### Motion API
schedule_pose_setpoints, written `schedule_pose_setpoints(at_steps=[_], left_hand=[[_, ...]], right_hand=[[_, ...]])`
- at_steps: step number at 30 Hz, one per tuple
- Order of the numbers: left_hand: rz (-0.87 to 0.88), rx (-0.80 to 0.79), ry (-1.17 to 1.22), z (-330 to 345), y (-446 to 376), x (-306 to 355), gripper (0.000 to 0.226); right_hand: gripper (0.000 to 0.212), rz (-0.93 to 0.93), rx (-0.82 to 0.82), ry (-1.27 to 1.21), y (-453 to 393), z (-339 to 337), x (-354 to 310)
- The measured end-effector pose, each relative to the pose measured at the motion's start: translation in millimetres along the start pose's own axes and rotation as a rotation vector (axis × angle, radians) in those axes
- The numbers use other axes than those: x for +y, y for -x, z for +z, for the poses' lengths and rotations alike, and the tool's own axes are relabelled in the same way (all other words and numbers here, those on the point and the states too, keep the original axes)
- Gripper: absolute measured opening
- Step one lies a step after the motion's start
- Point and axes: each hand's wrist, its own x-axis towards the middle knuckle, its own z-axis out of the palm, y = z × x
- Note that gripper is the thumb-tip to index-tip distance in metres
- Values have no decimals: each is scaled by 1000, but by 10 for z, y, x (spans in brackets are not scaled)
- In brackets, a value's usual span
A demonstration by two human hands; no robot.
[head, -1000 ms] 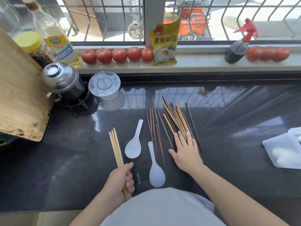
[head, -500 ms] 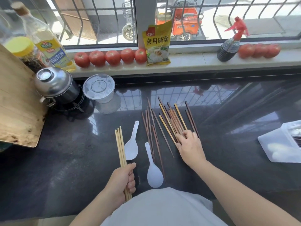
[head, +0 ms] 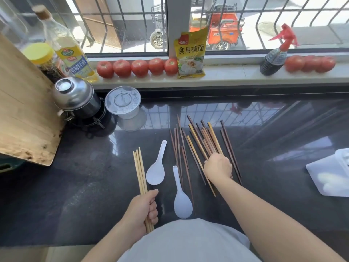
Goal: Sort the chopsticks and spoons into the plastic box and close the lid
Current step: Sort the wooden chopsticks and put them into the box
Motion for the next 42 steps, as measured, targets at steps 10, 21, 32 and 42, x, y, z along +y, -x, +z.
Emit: schedule_pose_setpoints(at_steps=[10, 21, 32, 42], left_hand=[[134, -125, -29, 79, 46, 50, 25], [323, -137, -83, 165, 100, 233, 19], [396, -311, -352, 251, 236, 153, 37], [203, -283, 95, 84, 146, 110, 8]], right_hand=[[15, 47, -445, -856, 79, -535, 404], [20, -260, -656, -1260, 681, -1112, 310], [39, -295, -490, -1055, 718, -819, -460], [26, -237, -175, 32, 460, -225, 25]])
